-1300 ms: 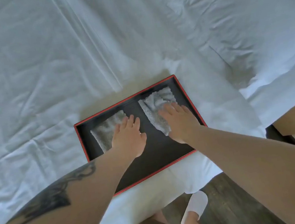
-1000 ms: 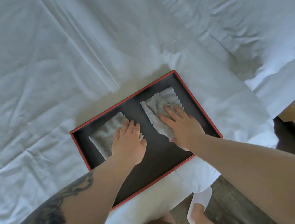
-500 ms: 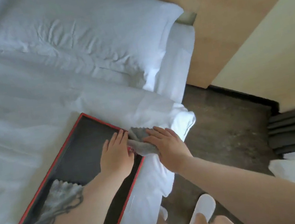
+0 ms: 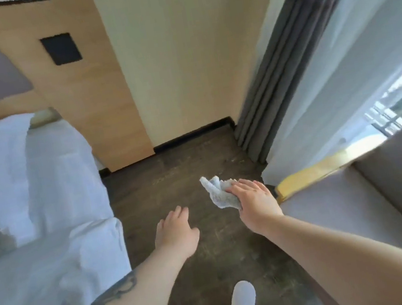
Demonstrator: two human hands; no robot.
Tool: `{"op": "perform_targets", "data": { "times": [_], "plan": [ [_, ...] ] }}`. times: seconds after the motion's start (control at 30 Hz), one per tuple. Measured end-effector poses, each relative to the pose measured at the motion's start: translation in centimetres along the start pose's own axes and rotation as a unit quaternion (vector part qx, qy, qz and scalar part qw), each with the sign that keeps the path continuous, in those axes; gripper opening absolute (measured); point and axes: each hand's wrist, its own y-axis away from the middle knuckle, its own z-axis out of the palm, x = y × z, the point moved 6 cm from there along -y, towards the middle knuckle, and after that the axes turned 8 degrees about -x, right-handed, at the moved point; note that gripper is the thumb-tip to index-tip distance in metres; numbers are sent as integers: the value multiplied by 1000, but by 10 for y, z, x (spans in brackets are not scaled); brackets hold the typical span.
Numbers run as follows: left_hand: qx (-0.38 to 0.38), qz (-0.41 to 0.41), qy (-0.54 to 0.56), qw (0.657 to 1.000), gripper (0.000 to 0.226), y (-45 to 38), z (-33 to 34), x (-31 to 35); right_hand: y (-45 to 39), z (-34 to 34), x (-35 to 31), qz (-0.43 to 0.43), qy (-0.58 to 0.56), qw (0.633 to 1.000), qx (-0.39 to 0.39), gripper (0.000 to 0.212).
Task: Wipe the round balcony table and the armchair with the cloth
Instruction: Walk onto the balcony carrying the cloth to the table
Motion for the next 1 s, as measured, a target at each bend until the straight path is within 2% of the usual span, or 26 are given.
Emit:
{"op": "perform_targets", "data": {
  "times": [0.17,0.33,0.47,0.57,0.6,0.67,0.73,0.83,0.9,1.0],
  "plan": [
    [-64,97,-115,986,60,-25,7,97,61,0,98,164,-71,984,26,47],
    [-121,170,-241,948,57,-56,20,158,139,17,170,325,-104,939,52,44],
    [-139,249,-331,899,57,-59,46,200,216,54,182,467,-156,866,86,51],
    [-160,293,-394,857,56,-39,80,236,267,81,166,512,-186,835,79,55],
    [-165,303,-391,853,56,-36,83,240,266,87,162,511,-195,834,78,56],
    [-180,385,-418,803,56,20,141,285,335,114,140,573,-226,782,95,57],
    [-183,414,-437,777,55,38,151,296,337,119,136,571,-235,776,130,56],
    [-203,501,-468,699,57,110,209,323,403,144,124,631,-252,718,152,55],
    [-206,538,-482,660,56,152,248,335,445,162,115,651,-257,696,160,55],
    [-206,556,-512,621,56,204,307,336,510,208,99,675,-292,661,150,54]
  ]
}}
